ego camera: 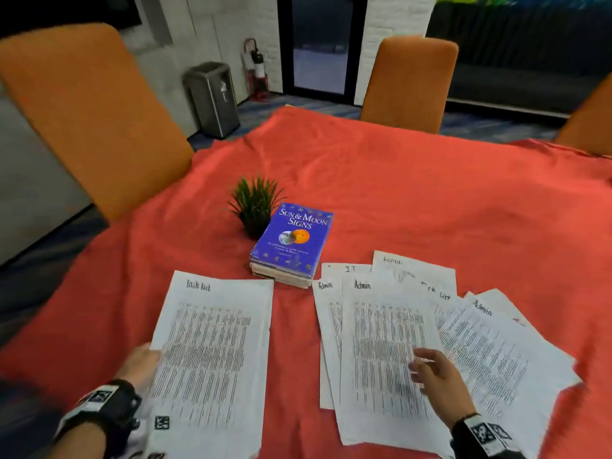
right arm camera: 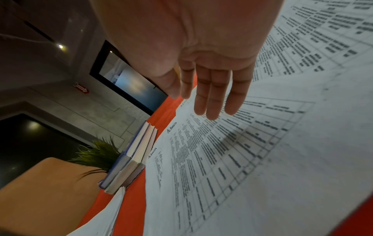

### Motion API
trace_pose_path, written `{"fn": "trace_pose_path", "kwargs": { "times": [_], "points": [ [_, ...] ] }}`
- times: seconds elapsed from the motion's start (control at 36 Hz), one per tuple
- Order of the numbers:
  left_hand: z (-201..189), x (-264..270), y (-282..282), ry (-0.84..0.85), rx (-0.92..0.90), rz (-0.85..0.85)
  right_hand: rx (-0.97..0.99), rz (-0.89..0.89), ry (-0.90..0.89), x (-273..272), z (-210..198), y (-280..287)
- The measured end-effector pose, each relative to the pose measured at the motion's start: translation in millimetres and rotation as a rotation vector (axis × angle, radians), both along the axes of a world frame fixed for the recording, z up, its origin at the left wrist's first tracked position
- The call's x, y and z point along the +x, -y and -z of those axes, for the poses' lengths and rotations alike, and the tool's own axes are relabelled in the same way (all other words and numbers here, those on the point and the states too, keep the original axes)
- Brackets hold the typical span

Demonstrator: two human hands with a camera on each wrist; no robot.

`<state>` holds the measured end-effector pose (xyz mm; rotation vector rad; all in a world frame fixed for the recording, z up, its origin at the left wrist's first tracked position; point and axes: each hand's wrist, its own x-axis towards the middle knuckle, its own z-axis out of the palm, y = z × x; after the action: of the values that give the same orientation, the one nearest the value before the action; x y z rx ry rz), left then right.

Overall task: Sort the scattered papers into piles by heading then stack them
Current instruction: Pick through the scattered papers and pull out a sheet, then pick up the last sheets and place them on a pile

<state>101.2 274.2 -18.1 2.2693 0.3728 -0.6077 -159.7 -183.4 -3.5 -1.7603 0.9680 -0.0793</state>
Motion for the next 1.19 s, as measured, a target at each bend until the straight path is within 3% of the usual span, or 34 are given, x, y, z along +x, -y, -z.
{"fn": "trace_pose_path", "kwargs": {
  "times": [0.5,0.67,0.72,0.81,0.92,1.06,1.19],
  "points": [
    [13,14,19,-0.011,0.115,0.011,-0.109,-0.020,-0.090,-16,12,8],
    [-4,-7,54,0.264,0.399,0.022,-0.215,0.120,-0.252,-22,12,21],
    [-8,-15,76,0.312,0.316,0.114,-0.212,0.178,-0.359,-26,16,28],
    [-14,-35,123,0.183,0.096,0.259,-0.168,0.196,-0.476,-29,25,33],
    [-10,-61,190,0.040,-0.118,0.388,-0.121,0.169,-0.446,-22,21,30],
    [6,-86,255,-0.112,-0.149,0.496,-0.067,0.113,-0.406,-17,23,28],
    [9,-97,287,-0.085,-0.185,0.445,-0.028,0.096,-0.407,-21,38,36]
  ]
}}
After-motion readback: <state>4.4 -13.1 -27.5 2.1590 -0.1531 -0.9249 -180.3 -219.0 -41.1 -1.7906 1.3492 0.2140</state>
